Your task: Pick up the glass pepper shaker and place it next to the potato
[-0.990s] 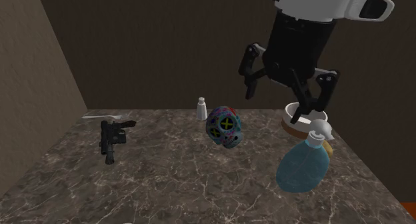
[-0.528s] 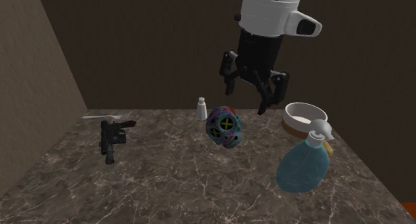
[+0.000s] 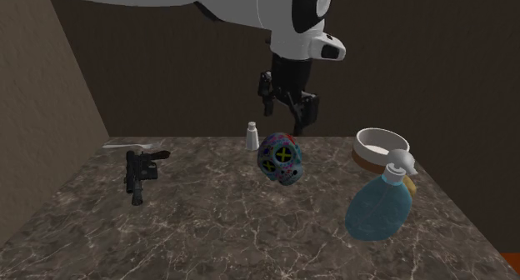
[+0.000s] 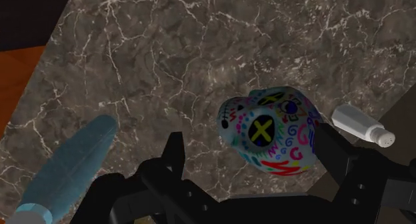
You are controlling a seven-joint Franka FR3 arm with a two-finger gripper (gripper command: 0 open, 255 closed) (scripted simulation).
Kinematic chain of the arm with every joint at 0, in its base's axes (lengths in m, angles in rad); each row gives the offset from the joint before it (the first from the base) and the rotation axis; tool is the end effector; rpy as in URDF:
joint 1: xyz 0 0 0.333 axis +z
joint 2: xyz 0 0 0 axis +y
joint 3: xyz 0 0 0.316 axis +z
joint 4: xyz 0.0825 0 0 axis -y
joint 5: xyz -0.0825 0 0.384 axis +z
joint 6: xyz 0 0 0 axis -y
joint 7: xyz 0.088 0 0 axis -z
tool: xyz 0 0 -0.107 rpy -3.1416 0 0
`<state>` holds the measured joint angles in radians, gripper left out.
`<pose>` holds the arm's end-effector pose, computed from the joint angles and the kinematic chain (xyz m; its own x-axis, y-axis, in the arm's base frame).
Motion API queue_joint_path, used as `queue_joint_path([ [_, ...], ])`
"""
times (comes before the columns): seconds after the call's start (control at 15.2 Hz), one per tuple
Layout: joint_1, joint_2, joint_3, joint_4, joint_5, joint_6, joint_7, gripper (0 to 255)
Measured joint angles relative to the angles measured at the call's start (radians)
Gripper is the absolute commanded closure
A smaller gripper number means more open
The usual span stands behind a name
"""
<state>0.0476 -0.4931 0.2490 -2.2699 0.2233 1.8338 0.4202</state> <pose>0.3870 0.1505 0.5439 0.9795 -0.2014 -0.0008 -0.2003 -0.9735 -0.1102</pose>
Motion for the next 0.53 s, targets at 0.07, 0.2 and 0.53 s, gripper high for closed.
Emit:
queue_joint_path([
  [0.07, 0.001, 0.027, 0.019, 0.013, 0.001, 0.017, 0.026, 0],
  [0.2, 0.002, 0.092, 0.058, 0.037, -0.002, 0.061, 0.079, 0],
  [0.53, 0.000, 0.272, 0.141, 0.137, -0.044, 0.145, 0.215, 0],
])
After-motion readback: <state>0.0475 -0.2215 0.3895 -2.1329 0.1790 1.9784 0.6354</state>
